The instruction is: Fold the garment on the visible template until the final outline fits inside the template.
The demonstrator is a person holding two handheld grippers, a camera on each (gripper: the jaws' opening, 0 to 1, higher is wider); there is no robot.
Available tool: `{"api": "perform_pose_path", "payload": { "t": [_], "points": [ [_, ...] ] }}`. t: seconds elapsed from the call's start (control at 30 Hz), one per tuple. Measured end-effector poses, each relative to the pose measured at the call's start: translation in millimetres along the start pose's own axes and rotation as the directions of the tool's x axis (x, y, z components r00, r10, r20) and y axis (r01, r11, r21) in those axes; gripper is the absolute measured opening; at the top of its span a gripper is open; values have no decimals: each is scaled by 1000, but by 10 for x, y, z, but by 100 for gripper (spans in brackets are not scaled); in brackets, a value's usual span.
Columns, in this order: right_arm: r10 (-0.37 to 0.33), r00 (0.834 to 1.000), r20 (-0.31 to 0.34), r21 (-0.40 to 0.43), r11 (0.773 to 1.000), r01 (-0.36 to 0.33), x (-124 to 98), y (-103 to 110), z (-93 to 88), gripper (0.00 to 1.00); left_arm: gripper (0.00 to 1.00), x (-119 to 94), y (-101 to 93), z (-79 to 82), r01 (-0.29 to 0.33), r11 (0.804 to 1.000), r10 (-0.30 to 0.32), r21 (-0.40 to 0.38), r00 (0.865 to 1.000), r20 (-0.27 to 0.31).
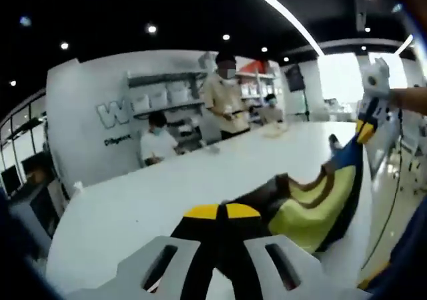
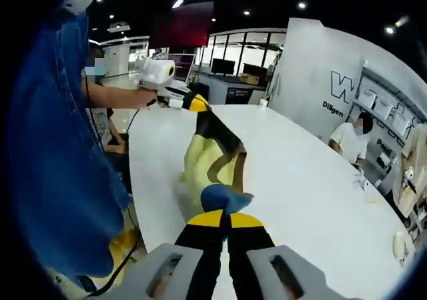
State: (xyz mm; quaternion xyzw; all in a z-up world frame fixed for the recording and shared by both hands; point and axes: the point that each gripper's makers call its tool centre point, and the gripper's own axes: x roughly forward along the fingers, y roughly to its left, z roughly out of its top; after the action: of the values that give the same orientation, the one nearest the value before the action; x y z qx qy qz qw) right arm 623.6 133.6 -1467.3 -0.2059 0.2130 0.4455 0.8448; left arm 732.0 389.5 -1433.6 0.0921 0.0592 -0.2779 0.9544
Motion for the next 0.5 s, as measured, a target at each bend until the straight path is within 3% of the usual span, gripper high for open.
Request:
{"api": "perform_pose_path", "payload": {
  "t": [0.1, 0.23, 0.27, 0.37, 0.4, 0.47, 0.5],
  "points": [
    [-7, 1000, 9, 8, 1000, 7, 149, 5, -11, 0, 3, -110, 109, 117, -29, 1000, 29, 1, 999, 20],
    [-131, 989, 68, 27, 991, 129, 223, -243, 152, 0, 3, -207, 269, 189, -64, 998, 64, -3, 998, 28],
    [-176, 978, 114, 32, 984, 173, 207, -359, 314, 0, 3, -250, 318, 260, -82, 997, 82, -2, 996, 33],
    [-230, 957, 179, 27, 973, 229, 148, -501, 571, 0, 3, -333, 416, 342, -108, 994, 108, -8, 993, 47],
    [-276, 939, 206, 8, 960, 281, 91, -610, 736, 0, 3, -396, 504, 395, -126, 992, 127, -18, 990, 57],
    [-303, 929, 212, -9, 950, 312, 56, -676, 805, 0, 3, -429, 543, 427, -133, 991, 135, -29, 989, 65],
    [-351, 901, 255, -29, 929, 370, -21, -836, 1009, 0, 3, -536, 586, 551, -155, 986, 159, -54, 984, 86]
  ]
}}
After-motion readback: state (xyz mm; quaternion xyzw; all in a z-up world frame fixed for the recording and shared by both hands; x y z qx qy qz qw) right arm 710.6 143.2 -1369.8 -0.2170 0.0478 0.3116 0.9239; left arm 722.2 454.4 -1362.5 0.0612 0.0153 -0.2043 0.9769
